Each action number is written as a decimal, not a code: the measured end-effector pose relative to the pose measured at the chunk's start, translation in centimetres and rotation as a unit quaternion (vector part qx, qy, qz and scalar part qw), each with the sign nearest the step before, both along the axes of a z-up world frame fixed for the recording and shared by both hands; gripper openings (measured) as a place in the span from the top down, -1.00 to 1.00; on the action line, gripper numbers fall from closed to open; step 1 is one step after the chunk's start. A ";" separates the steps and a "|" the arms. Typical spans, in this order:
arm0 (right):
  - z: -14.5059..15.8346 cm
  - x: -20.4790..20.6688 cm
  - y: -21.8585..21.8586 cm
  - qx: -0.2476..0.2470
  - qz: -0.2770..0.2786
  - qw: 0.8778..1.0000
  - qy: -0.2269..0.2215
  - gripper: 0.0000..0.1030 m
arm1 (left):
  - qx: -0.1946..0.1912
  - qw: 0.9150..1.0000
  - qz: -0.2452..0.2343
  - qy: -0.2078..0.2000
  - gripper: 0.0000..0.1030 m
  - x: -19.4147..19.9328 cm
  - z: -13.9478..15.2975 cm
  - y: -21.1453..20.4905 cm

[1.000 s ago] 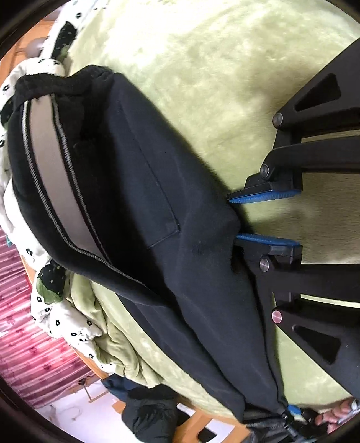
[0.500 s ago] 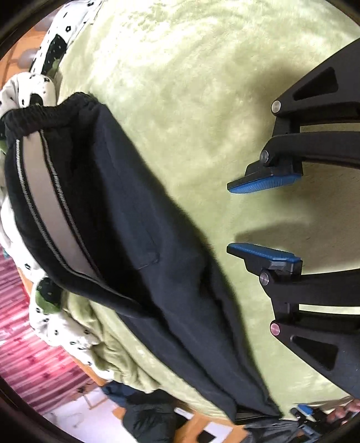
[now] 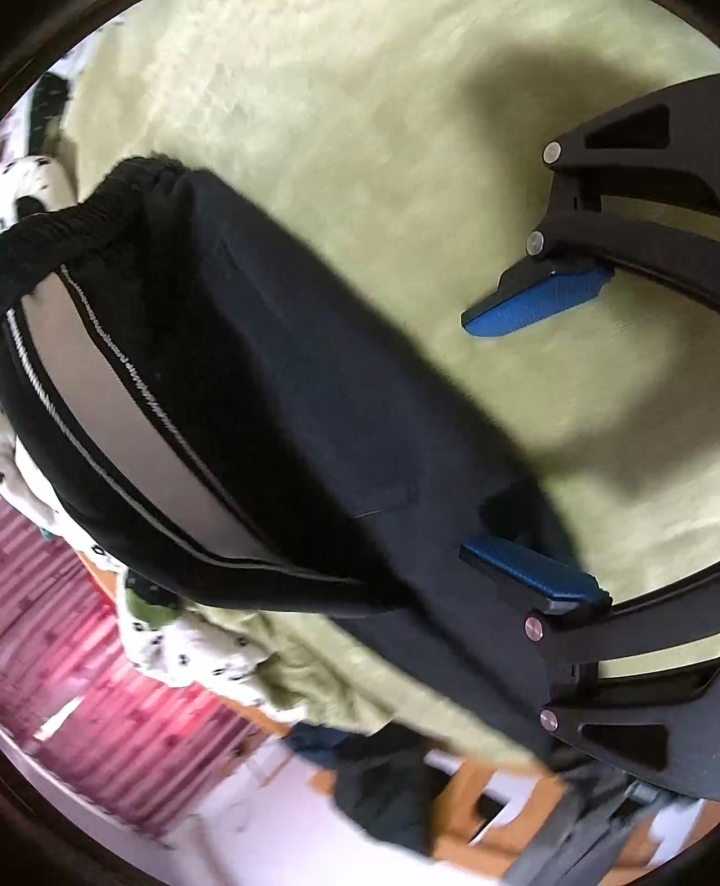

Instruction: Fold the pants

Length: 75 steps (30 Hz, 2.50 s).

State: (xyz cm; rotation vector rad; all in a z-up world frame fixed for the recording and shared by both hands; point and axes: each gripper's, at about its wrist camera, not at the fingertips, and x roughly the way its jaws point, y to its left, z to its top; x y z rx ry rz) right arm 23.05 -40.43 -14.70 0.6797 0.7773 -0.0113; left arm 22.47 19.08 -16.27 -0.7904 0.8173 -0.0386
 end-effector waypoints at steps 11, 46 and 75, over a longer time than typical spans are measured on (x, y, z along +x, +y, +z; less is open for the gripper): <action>-1.1 6.9 -2.2 0.003 -0.039 0.999 -0.013 -0.49 | 0.023 0.998 0.060 0.021 0.08 4.8 0.1 0.4; 0.8 -18.4 -9.8 -0.003 -0.010 1.000 0.029 0.65 | 0.039 0.994 -0.054 0.083 0.61 -19.2 1.2 -1.7; 6.7 -6.0 -11.5 -0.119 -0.032 0.992 -0.038 -0.21 | 0.205 0.976 0.027 0.064 0.28 -13.4 6.1 0.1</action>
